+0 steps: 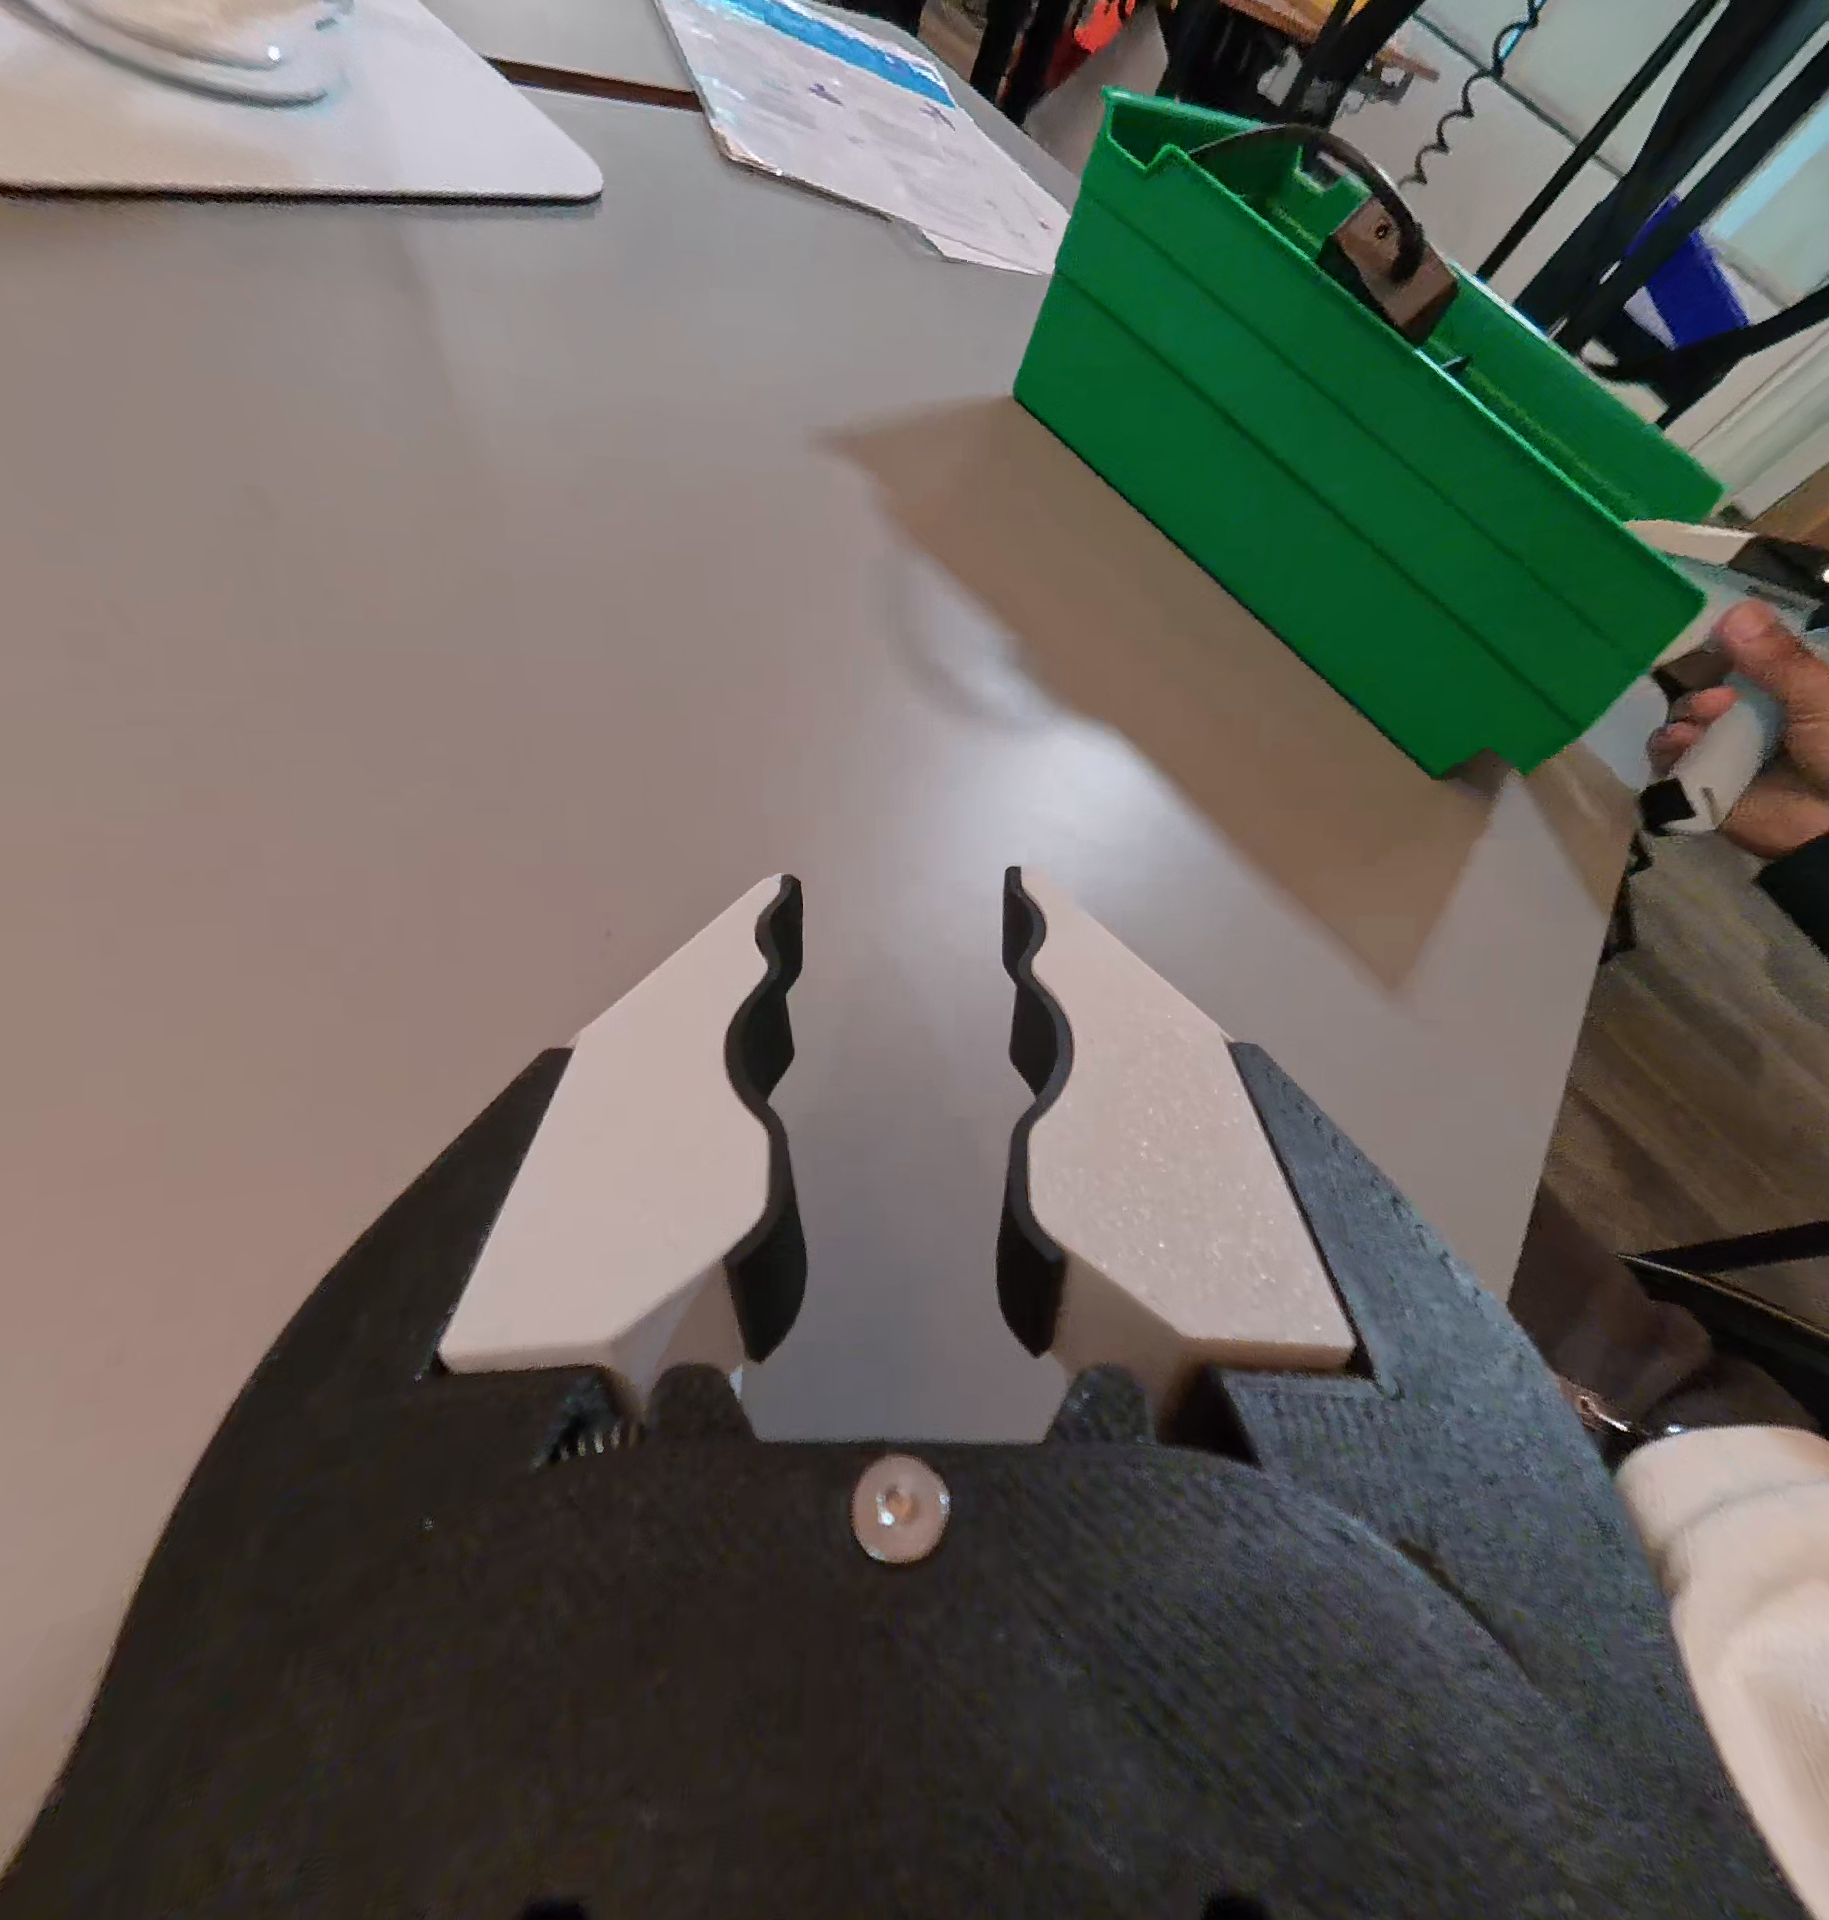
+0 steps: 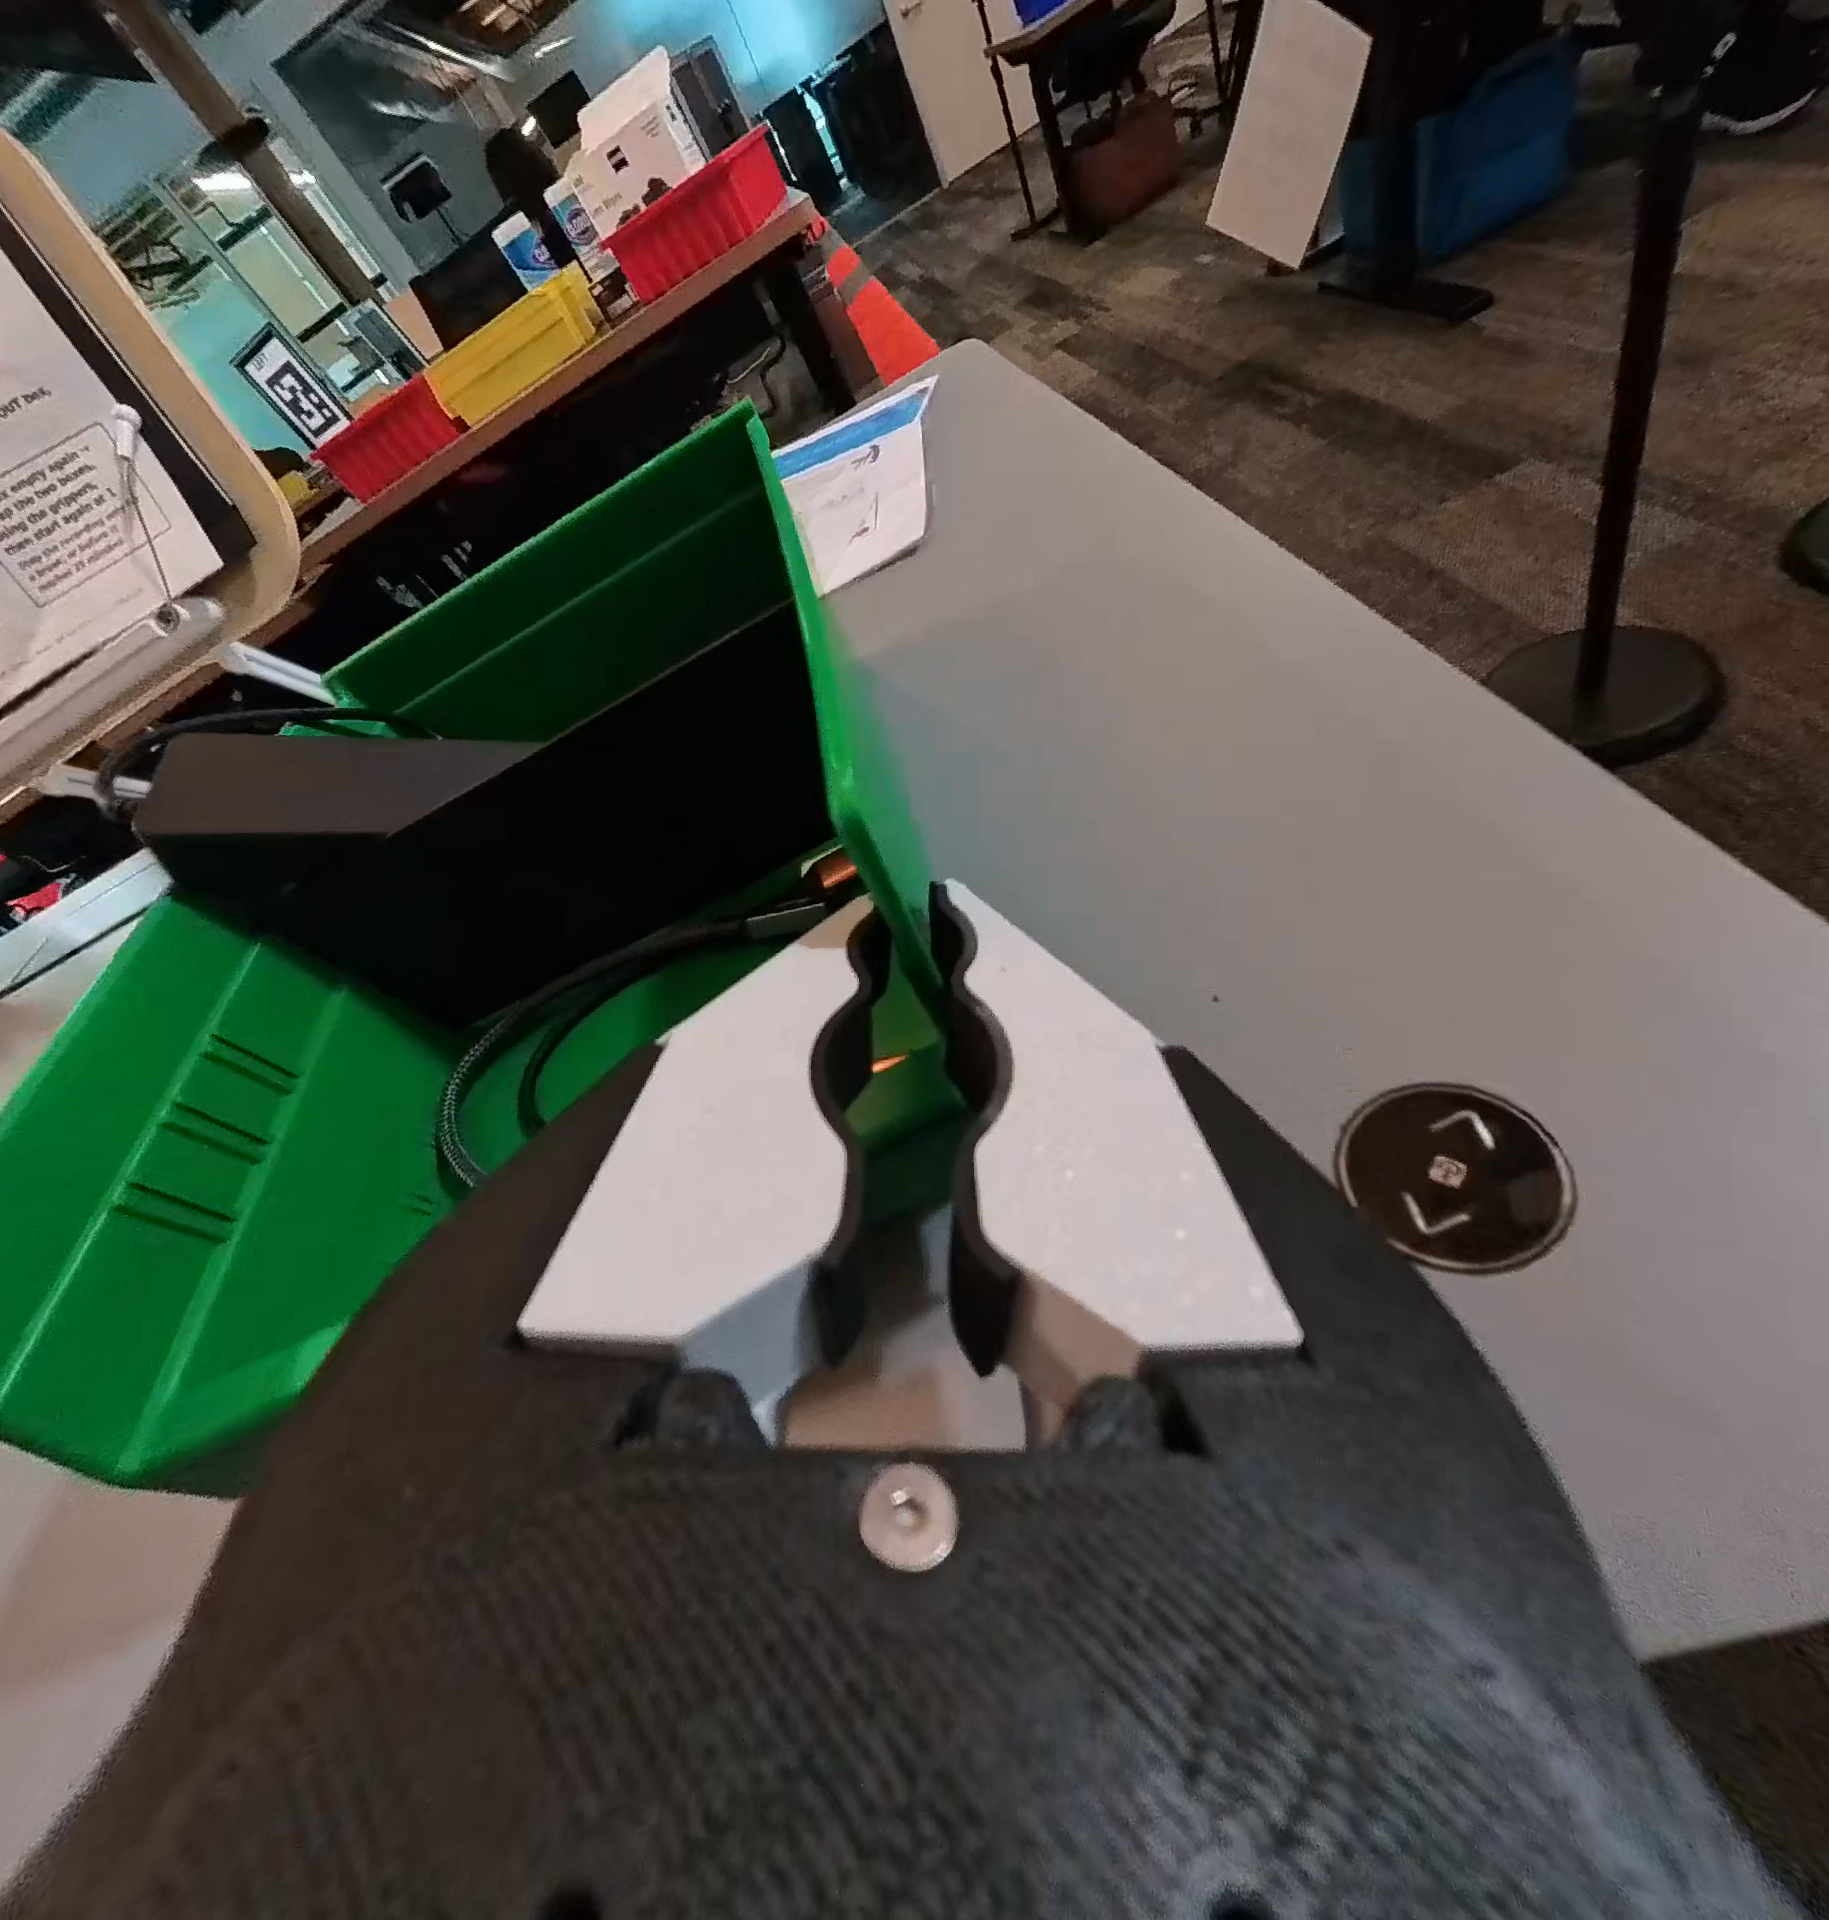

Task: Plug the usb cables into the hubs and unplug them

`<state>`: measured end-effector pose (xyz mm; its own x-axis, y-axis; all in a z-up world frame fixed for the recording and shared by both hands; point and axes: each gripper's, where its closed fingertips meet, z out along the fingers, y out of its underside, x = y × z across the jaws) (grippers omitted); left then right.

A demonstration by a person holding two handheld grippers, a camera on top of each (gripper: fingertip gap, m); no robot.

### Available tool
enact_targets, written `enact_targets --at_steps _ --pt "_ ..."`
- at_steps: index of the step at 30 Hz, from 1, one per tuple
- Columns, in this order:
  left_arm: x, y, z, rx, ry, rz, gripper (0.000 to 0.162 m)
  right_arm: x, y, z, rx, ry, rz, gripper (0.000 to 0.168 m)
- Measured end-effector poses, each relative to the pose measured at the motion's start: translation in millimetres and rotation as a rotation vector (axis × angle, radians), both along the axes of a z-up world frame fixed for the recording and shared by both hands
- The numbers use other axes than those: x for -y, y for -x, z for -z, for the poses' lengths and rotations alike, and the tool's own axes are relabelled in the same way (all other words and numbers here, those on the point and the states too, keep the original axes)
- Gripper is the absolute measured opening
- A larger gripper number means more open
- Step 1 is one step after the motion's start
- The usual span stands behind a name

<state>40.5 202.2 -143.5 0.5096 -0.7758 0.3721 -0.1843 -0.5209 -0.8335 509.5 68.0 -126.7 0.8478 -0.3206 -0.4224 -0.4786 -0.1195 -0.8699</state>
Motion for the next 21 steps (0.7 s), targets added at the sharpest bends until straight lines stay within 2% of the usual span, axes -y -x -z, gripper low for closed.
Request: enact_targets --at_steps 5,9,19,20,21 --pt "0.2 23.2 0.5 -0.003 0.004 -0.057 0.038 -16.0 -0.5 1.0 -0.008 0.038 -0.015 0.007" --pt "1.2 32.0 1.0 -0.022 -0.012 -0.079 0.038 -26.4 -2.0 -0.1 -0.087 -0.012 -0.019 0.007" --pt "0.8 39.0 1.9 -0.005 0.017 -0.096 0.038 -27.7 -8.1 -1.9 -0.115 -0.039 0.008 0.01" --pt "1.7 38.2 1.7 -0.01 0.011 -0.089 0.038 -23.9 -12.8 -2.0 -0.107 -0.032 0.044 0.018" --pt "3.3 37.3 0.8 -0.016 -0.006 -0.077 0.037 -18.5 -19.6 -5.2 -0.083 -0.03 0.093 0.037"
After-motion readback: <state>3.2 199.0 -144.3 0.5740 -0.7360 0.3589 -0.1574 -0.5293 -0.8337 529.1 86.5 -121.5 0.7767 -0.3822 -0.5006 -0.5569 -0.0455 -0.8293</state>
